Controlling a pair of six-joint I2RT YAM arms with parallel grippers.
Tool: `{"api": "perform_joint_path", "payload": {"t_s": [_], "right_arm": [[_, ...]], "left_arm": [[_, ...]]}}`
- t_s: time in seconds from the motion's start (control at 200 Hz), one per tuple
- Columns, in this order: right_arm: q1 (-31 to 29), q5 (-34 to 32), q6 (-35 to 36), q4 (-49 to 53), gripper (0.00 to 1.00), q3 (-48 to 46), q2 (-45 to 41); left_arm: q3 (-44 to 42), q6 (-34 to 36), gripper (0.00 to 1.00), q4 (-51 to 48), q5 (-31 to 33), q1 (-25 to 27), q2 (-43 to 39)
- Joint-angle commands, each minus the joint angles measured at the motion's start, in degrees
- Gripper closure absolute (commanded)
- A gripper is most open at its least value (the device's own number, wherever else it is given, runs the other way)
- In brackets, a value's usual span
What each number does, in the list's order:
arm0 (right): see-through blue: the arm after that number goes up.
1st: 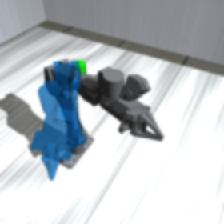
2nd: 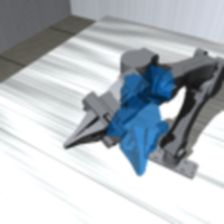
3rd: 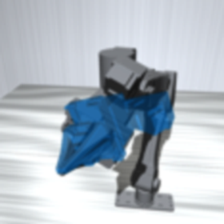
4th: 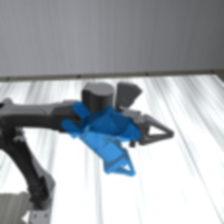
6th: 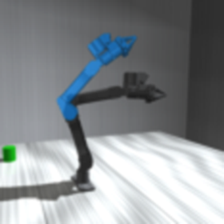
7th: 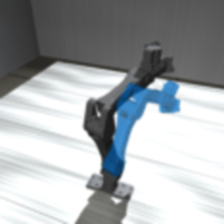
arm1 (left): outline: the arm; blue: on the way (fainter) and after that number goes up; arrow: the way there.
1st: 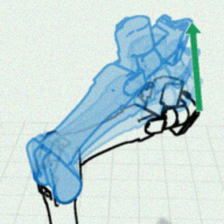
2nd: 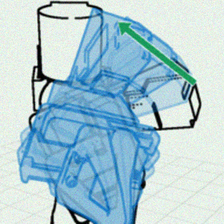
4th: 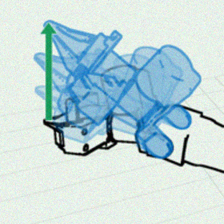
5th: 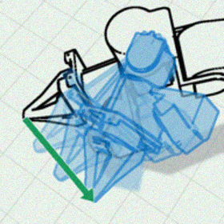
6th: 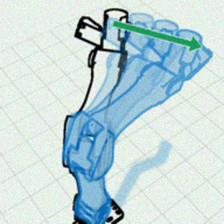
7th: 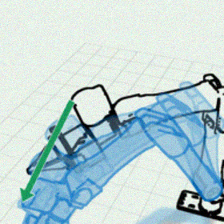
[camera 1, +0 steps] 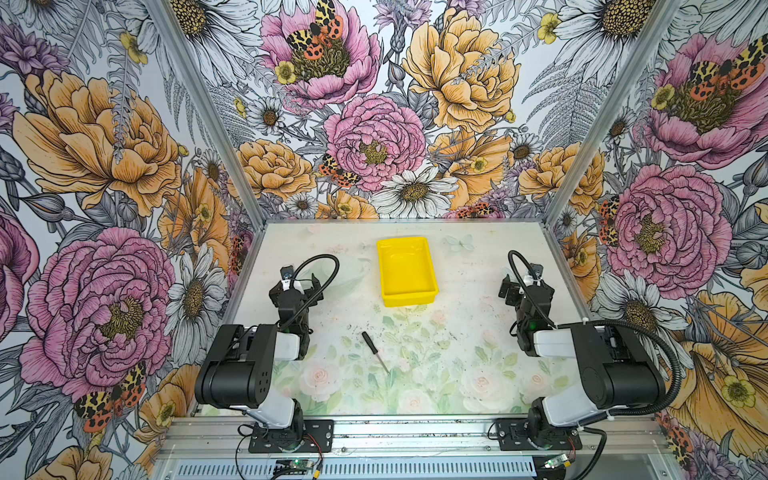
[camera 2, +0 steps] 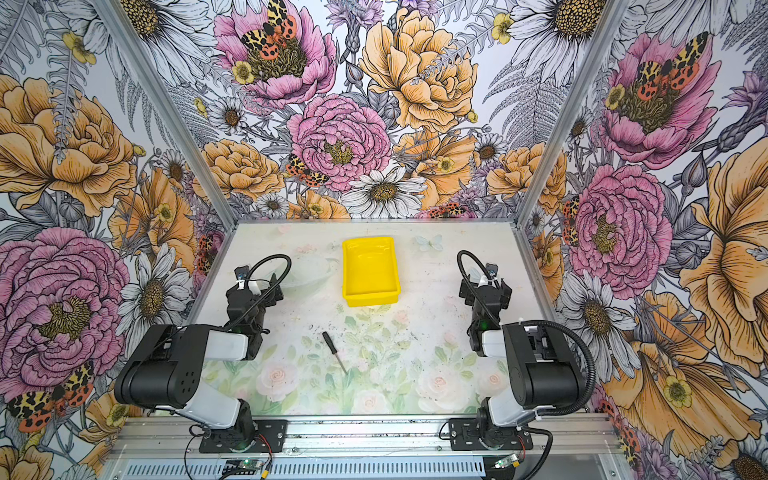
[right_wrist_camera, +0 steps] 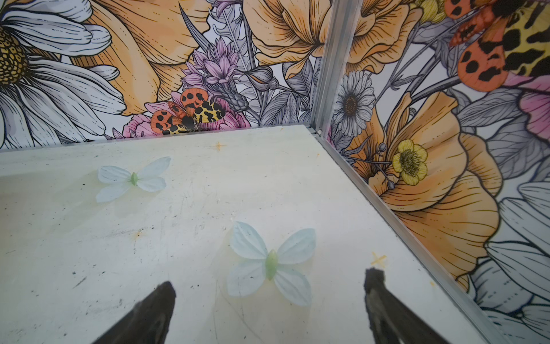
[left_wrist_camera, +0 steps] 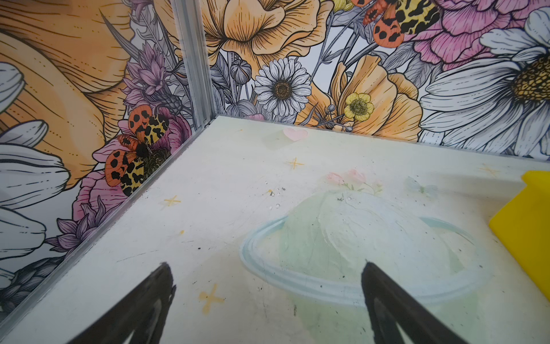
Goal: Put the screwdriver in the bin
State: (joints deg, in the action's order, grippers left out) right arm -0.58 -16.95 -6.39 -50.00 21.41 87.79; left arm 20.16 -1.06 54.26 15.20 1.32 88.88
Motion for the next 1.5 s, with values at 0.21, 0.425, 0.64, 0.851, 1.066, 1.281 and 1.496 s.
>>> {"api": "perform_joint_path", "payload": {"t_s": [0.21,0.425,0.64,0.851,1.066,1.281,1.496], "right_arm": [[-1.08,-1.14,0.55,-0.77,0.01,-0.5,-1.88],[-5.1,-3.85,4.64,11.03,0.0,2.91,-9.69],[-11.17,-4.31,4.38,26.21,0.01,9.11,-18.16],[-19.54,-7.63,-2.61,48.15,0.01,20.14,-20.6],[-31.5,-3.75,2.46,56.14,0.0,28.69,-17.66],[-39.53,3.19,5.08,56.12,0.01,33.1,-14.37],[-42.94,8.89,4.08,57.54,0.0,33.69,-15.26]], "left_arm": [[-0.36,0.8,0.01,1.62,-0.21,0.17,-2.01],[6.71,-6.13,0.01,-27.83,13.77,0.1,-14.78],[10.49,-10.19,0.01,-44.68,13.64,2.34,-25.65],[17.71,-19.15,0.01,-66.34,9.28,5.77,-31.78],[20.38,-25.5,0.01,-77.58,1.92,11.85,-34.72],[21.15,-33.83,0.01,-86.16,-0.58,20.08,-33.32],[21.82,-46.53,0.01,-93.45,2.39,30.05,-32.41]]}}
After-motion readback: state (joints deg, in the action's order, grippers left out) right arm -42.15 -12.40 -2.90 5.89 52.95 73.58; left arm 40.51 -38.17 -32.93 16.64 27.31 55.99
